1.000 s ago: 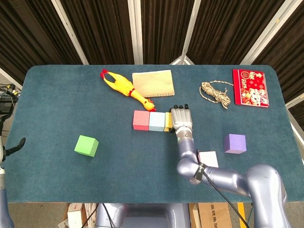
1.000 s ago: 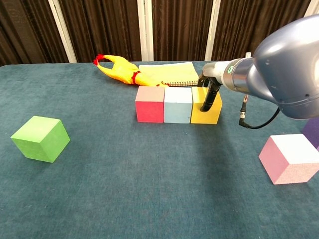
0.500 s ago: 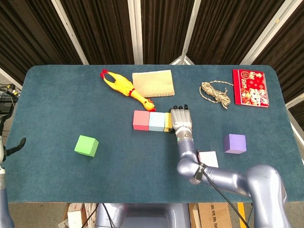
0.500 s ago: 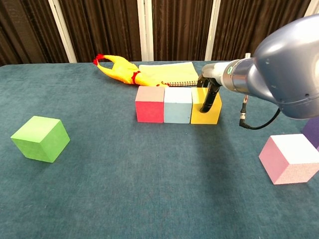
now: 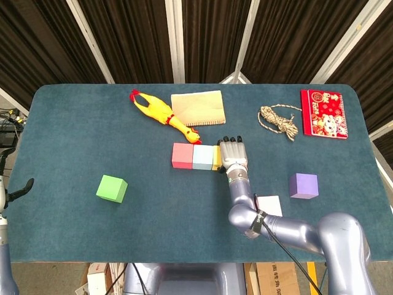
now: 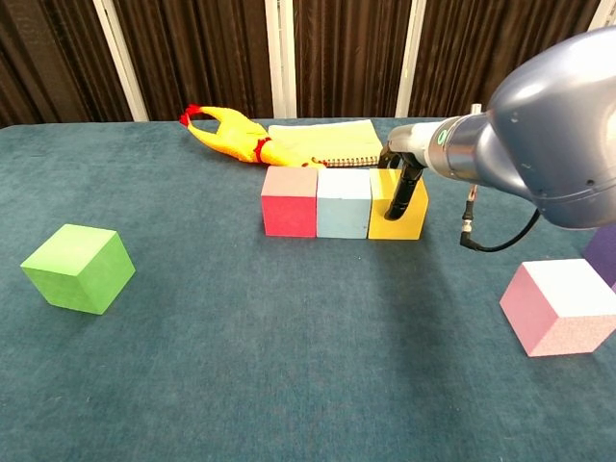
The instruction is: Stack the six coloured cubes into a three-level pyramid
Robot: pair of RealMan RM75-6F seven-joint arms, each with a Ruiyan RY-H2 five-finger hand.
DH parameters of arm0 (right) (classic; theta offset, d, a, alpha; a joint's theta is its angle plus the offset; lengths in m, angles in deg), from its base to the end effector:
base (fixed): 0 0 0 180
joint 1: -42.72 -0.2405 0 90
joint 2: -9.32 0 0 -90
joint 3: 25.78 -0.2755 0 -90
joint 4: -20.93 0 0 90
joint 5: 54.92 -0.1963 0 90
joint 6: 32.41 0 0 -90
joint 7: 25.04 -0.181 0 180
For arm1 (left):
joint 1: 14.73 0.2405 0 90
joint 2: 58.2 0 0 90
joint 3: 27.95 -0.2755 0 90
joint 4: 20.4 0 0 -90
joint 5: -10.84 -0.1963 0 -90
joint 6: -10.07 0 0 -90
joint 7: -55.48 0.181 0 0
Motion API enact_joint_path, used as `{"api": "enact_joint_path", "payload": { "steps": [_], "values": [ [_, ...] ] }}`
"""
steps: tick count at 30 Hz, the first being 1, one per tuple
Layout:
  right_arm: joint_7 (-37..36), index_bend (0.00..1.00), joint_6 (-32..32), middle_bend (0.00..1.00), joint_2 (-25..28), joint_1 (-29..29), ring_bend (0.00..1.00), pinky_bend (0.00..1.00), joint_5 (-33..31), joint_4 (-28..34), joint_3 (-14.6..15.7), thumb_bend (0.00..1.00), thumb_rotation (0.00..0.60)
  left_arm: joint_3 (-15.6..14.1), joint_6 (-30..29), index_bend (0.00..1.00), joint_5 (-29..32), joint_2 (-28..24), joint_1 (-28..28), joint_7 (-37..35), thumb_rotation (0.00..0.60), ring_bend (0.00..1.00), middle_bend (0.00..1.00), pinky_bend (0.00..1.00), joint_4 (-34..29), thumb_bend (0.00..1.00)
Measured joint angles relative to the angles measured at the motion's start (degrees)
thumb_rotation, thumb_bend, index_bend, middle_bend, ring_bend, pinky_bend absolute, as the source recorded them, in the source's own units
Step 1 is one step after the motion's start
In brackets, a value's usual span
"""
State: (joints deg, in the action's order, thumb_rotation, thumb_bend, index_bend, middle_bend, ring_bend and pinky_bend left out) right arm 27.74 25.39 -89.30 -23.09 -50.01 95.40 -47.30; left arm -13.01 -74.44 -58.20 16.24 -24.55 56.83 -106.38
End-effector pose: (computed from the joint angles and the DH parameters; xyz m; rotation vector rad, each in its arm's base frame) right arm -0.0976 -0.4630 -0.0517 1.6071 -1.1904 0.5254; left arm -0.3417 0.2787 0.1833 -1.0216 -0.9168 -0.9897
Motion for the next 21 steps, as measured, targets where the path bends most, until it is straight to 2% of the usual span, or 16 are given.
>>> {"api": "enact_joint_path", "payload": {
  "steps": [14,21],
  "values": [
    [0.72,0.18,0.05,0.07,0.87,-0.07,0.08,0.0,-0.6,1.25,0.15,0.27,0.6,0.02,0.06,0.2,0.09,0.15,-0.09,0.25,0.6,0.0,0.0,0.0,0.08,0.28],
    [1.29,0.14,0.87,0.05,2.94,0.1,0.05,0.0,-1.05,4.84,0.16,0.27,0.6,-0.05,-0.03,0.2,-0.14,0.25,-0.14,0.21,0.6,0.0,0.0,0.0,0.18,0.28]
  ]
}}
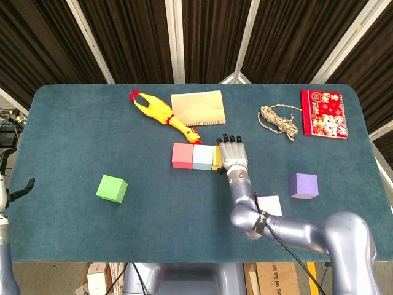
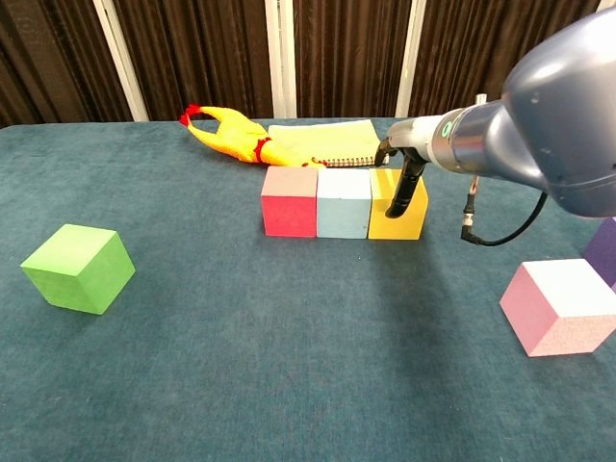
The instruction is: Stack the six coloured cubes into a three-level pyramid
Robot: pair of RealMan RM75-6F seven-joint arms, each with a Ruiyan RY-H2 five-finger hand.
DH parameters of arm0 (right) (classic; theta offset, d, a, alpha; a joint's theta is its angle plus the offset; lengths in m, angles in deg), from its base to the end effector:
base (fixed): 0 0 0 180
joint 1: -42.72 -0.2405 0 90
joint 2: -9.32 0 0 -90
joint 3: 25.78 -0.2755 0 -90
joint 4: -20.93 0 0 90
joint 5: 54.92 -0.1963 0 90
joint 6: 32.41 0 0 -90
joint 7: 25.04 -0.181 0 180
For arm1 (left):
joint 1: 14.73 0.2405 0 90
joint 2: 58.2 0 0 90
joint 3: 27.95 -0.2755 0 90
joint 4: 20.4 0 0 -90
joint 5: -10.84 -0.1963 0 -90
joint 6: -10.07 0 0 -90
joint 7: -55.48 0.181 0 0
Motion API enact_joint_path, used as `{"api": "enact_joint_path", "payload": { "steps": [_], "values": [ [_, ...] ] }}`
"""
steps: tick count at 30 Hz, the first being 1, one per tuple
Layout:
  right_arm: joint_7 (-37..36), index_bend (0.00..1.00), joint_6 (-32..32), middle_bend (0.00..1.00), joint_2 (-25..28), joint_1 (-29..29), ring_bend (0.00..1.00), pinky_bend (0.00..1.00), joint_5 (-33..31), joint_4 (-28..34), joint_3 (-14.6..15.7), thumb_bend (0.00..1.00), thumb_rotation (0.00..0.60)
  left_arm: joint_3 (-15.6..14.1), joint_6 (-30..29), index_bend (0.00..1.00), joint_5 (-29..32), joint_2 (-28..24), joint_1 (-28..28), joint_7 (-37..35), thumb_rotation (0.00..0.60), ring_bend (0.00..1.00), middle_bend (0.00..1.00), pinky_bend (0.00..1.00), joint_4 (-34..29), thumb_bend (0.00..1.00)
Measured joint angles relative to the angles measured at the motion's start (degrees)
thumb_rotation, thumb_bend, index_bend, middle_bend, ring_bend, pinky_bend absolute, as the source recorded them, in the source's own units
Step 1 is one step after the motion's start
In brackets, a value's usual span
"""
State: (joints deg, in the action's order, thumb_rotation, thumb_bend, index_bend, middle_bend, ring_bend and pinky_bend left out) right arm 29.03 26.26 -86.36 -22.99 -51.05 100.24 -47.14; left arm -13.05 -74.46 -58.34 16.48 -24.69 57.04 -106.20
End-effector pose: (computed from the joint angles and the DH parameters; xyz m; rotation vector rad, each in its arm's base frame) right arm -0.0932 -0.4575 -0.0413 1.6364 -1.1811 0.5169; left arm -0.3409 0.2795 0.1819 -1.0258 -0.9137 -0.9896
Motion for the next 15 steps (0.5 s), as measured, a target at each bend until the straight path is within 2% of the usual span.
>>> {"api": "enact_joint_path", "payload": {
  "steps": [9,15],
  "values": [
    [-0.42,0.14,3.17,0.05,5.67,1.96,0.05,0.0,-0.61,9.82,0.27,0.27,0.6,-0.31,0.39,0.19,-0.69,-0.8,0.04,-0.73,0.6,0.0,0.0,0.0,0.3,0.28],
    [-7.15,0.14,6.53,0.05,11.74,6.52,0.05,0.0,5.18,19.11,-0.4,0.28,0.6,-0.87,0.2,0.18,-2.0,-1.55,0.39,-2.28,0.6,0.0,0.0,0.0,-0.46,0.28]
  ]
}}
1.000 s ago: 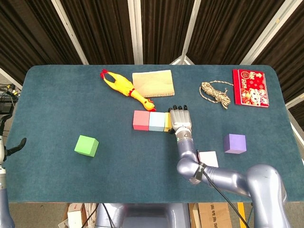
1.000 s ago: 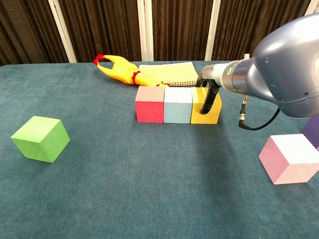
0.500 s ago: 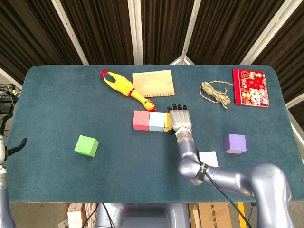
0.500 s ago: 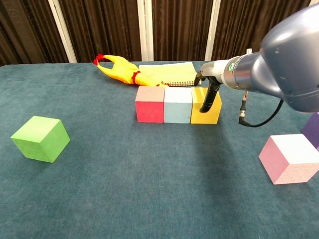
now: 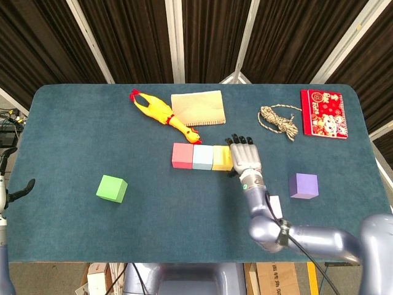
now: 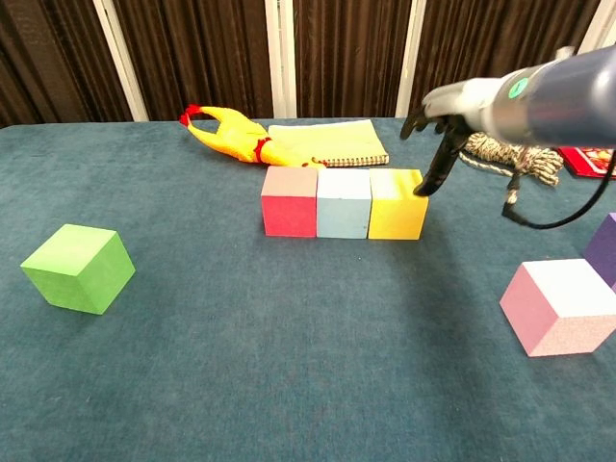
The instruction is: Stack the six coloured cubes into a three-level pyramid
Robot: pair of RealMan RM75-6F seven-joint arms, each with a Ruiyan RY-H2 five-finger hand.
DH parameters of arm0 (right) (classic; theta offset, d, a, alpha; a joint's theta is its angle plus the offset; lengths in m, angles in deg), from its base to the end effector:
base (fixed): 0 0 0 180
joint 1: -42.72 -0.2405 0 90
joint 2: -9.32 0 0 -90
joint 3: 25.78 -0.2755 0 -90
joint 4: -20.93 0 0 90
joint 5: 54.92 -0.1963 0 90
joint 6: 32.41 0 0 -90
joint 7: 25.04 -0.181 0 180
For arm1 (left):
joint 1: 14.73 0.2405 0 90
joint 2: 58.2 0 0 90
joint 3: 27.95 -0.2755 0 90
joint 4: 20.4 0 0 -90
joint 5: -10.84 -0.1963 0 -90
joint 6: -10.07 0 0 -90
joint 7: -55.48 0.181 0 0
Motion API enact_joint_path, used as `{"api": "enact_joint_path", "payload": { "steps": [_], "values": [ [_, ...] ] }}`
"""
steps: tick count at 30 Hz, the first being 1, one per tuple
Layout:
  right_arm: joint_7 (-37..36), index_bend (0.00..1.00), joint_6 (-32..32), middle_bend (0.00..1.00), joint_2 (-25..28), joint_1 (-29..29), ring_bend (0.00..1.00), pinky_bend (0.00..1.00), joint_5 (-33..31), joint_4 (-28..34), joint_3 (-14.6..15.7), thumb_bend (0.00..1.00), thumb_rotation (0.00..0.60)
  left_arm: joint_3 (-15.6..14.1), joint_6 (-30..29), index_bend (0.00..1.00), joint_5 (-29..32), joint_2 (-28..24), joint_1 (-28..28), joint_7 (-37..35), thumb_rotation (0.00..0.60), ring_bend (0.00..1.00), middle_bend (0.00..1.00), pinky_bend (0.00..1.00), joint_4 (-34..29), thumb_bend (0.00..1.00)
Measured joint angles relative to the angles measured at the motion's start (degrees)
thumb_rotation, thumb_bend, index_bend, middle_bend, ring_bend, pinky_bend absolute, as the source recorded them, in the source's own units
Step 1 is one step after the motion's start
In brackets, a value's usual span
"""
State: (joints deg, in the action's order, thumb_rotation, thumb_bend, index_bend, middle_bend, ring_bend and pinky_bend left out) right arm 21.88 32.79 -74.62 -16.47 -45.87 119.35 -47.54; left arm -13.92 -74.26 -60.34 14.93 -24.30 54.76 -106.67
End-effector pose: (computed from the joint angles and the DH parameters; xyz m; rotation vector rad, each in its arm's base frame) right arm -0.1020 -0.4301 0.0212 1.5755 -1.2339 0.6484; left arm -0.3383 0.2764 0.1860 -1.0572 -0.9171 -1.0128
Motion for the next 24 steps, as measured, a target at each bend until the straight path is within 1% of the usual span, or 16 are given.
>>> {"api": "enact_joint_path", "payload": {
  "steps": [6,10,13,16,18,19,21,24],
  "values": [
    [-7.54,0.14,1.9,0.05,9.63,7.36,0.05,0.0,7.77,10.17,0.42,0.28,0.6,-0.78,-0.66,0.16,-1.67,-0.74,0.54,-1.08,0.6,0.0,0.0,0.0,-1.03,0.28],
    [-11.86,0.14,3.37,0.05,16.22,12.68,0.05,0.0,14.6,16.12,2.08,0.28,0.6,-1.51,-1.77,0.16,-3.41,-1.24,1.08,-1.88,0.6,0.0,0.0,0.0,-1.96,0.28],
    [-15.28,0.14,3.73,0.05,18.97,16.03,0.05,0.0,19.86,18.99,3.51,0.28,0.6,-1.46,-2.64,0.15,-3.79,-1.55,1.48,-2.97,0.6,0.0,0.0,0.0,-2.16,0.28],
    [-17.8,0.14,3.74,0.05,22.38,19.01,0.05,0.0,24.28,21.01,5.49,0.28,0.6,-1.02,-3.54,0.15,-3.84,-1.89,1.9,-4.27,0.6,0.0,0.0,0.0,-2.21,0.28],
    [-18.54,0.14,3.48,0.05,24.16,20.29,0.05,0.0,25.48,21.66,6.92,0.28,0.6,-0.71,-4.02,0.15,-3.77,-2.25,2.23,-5.28,0.6,0.0,0.0,0.0,-2.24,0.28],
    [-18.86,0.14,3.11,0.05,24.86,20.82,0.05,0.0,25.62,21.76,7.67,0.28,0.6,-0.62,-4.11,0.15,-3.72,-2.43,2.36,-5.61,0.6,0.0,0.0,0.0,-2.27,0.28],
    [-18.99,0.14,2.44,0.05,25.23,21.0,0.05,0.0,25.08,21.3,8.17,0.28,0.6,-0.48,-4.17,0.15,-3.66,-2.82,2.54,-6.19,0.6,0.0,0.0,0.0,-2.37,0.28],
    [-18.86,0.14,1.14,0.05,25.19,20.82,0.05,0.0,23.54,19.05,8.88,0.27,0.6,-0.43,-4.44,0.15,-4.05,-2.92,2.59,-6.4,0.6,0.0,0.0,0.0,-2.44,0.28]
  ]
}}
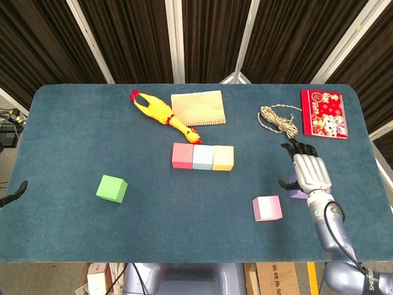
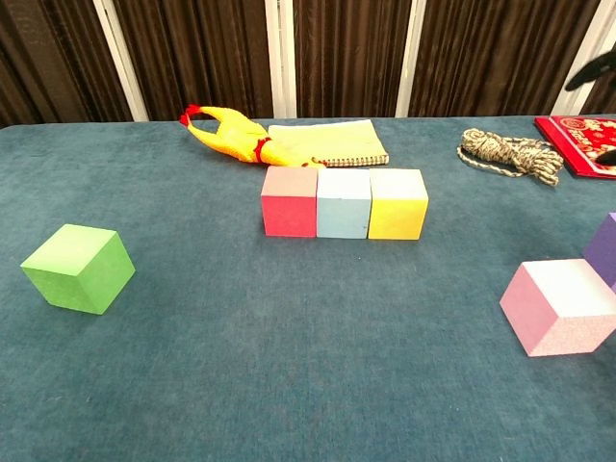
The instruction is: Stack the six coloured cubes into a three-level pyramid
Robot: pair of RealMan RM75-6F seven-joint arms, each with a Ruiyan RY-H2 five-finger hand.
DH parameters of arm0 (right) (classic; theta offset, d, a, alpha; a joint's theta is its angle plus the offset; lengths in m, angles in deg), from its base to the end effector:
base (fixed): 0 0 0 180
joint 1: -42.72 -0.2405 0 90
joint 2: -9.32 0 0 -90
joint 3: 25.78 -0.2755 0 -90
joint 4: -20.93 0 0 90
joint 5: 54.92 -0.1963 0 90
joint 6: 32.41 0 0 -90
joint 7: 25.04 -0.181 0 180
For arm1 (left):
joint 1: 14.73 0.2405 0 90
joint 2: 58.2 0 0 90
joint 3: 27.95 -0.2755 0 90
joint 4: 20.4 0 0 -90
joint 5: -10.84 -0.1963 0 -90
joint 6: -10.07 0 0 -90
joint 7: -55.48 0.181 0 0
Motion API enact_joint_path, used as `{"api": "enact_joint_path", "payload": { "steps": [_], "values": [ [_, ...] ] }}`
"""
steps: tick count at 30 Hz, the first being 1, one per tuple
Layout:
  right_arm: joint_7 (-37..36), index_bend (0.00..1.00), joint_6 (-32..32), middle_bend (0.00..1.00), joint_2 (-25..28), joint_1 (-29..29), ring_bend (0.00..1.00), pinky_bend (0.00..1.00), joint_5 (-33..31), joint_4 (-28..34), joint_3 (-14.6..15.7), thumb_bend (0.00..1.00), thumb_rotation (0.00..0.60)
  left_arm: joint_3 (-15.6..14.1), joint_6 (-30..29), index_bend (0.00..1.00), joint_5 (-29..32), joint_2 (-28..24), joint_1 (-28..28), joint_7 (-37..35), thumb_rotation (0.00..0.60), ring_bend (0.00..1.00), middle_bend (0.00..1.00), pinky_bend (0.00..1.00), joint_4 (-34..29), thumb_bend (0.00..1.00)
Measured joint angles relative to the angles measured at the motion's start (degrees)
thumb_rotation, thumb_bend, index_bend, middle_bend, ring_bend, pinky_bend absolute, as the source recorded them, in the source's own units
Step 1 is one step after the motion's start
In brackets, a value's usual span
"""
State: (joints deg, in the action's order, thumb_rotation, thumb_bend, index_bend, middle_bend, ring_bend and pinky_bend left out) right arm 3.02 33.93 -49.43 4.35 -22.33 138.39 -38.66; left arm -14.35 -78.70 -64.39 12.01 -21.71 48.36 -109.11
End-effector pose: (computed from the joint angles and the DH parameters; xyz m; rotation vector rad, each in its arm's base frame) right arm -0.2007 -0.3561 0.1478 1.4413 -1.1973 0.7179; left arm -0.3294 0.2588 0.2075 -1.0278 -0.9029 -1.1342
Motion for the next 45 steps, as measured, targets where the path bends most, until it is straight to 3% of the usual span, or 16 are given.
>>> {"api": "enact_joint_path", "payload": {
  "steps": [19,35,45],
  "values": [
    [-1.13,0.14,-10.48,0.05,-4.83,-0.08,0.04,0.0,-3.45,-18.81,6.24,0.28,0.6,-0.18,2.12,0.15,1.33,-0.47,-0.58,2.35,0.6,0.0,0.0,0.0,-1.3,0.28],
    [-3.14,0.14,-10.97,0.05,-3.29,2.53,0.04,0.0,1.98,-17.92,9.13,0.28,0.6,0.52,2.01,0.15,2.44,1.27,-1.16,3.4,0.6,0.0,0.0,0.0,-0.41,0.28],
    [-4.16,0.14,-11.71,0.05,-5.13,2.88,0.03,0.0,2.19,-20.4,9.3,0.28,0.6,0.71,1.82,0.15,2.58,1.43,-1.16,3.26,0.6,0.0,0.0,0.0,-0.34,0.28]
  ]
}}
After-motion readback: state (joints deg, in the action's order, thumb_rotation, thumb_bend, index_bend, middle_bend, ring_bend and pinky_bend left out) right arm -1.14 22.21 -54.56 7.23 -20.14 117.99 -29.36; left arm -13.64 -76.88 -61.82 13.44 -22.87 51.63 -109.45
